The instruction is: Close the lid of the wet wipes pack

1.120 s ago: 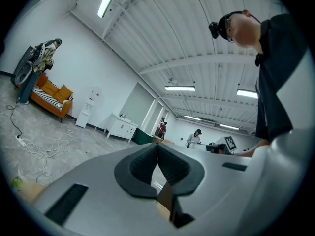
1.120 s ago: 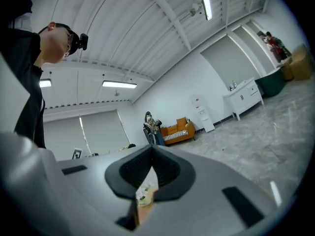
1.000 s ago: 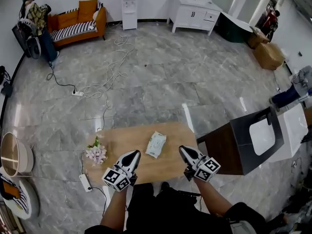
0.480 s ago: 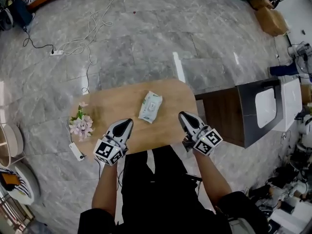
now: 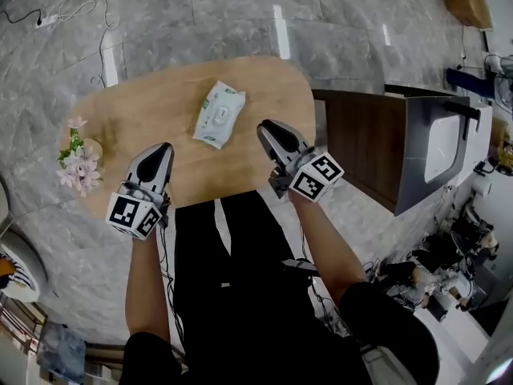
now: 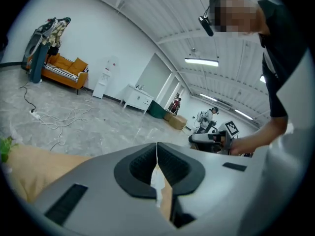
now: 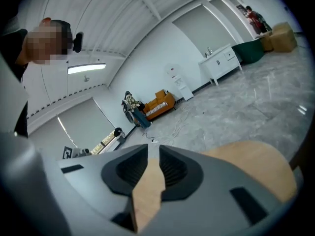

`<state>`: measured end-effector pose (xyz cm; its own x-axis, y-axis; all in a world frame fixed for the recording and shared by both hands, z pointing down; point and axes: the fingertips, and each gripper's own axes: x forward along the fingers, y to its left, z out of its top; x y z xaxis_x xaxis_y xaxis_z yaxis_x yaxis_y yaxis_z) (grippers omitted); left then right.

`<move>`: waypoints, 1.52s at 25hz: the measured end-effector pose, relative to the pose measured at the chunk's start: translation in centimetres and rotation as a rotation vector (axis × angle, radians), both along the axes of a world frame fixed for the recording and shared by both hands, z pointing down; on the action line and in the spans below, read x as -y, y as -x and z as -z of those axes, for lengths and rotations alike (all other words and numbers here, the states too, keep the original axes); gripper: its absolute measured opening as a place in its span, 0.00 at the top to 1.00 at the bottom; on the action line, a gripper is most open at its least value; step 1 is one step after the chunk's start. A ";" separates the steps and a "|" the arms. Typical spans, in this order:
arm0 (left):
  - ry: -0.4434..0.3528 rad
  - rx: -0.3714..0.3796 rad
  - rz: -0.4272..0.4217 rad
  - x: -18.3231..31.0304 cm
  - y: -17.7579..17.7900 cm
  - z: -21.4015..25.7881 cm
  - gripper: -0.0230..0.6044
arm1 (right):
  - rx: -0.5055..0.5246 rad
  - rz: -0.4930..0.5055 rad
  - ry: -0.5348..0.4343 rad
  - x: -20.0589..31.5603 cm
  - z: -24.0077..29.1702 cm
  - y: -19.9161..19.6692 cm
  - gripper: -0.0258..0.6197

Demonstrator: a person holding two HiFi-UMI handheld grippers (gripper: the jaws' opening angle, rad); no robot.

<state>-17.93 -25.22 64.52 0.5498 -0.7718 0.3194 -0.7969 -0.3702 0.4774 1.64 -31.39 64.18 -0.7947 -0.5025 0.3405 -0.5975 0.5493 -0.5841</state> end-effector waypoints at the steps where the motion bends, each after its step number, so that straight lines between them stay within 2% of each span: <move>1: 0.011 -0.001 0.007 0.2 0.1 -1.0 0.94 | -0.007 0.005 0.022 0.2 -1.5 0.2 0.85; 9: 0.069 0.006 0.019 1.4 -0.2 -7.5 0.94 | -0.078 0.061 0.174 1.7 -11.6 1.3 0.76; 15: 0.115 -0.004 0.031 0.7 -1.0 -11.6 0.93 | -0.169 0.220 0.135 2.2 -15.9 1.7 0.72; 18: 0.142 -0.012 0.036 0.0 -1.9 -13.7 0.93 | -0.164 0.298 0.125 2.4 -16.7 1.6 0.72; 20: 0.152 -0.016 0.036 -0.6 -2.8 -14.8 0.93 | -0.173 0.419 0.059 2.3 -16.3 1.8 0.72; 24: 0.176 -0.042 0.032 -1.7 -6.3 -16.4 0.93 | -0.314 0.822 -0.155 1.1 -16.4 1.2 0.72; 25: 0.183 -0.051 0.025 -1.8 -7.4 -16.7 0.92 | -0.336 0.908 -0.196 0.9 -16.5 1.0 0.72; 26: 0.187 -0.057 0.018 -2.0 -8.4 -17.0 0.86 | -0.348 0.977 -0.230 0.9 -16.5 0.9 0.72; 27: 0.190 -0.061 0.011 -2.1 -9.4 -17.3 0.82 | -0.354 1.031 -0.253 0.9 -16.5 0.9 0.72; 29: 0.188 -0.055 0.010 -2.1 -11.1 -17.9 0.81 | -0.368 1.110 -0.283 0.9 -16.7 0.9 0.72; 33: 0.156 0.025 0.028 -2.1 -12.8 -18.8 0.80 | -0.423 1.280 -0.369 0.0 -17.8 1.1 0.73; 38: 0.112 0.120 0.063 -1.5 -13.4 -18.9 0.79 | -0.434 1.378 -0.454 0.1 -18.0 1.8 0.76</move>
<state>-4.49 -23.75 83.41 0.4545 -0.7595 0.4654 -0.8705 -0.2678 0.4130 -0.17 -31.47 82.19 -0.6000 0.4043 0.6903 0.4421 0.8867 -0.1351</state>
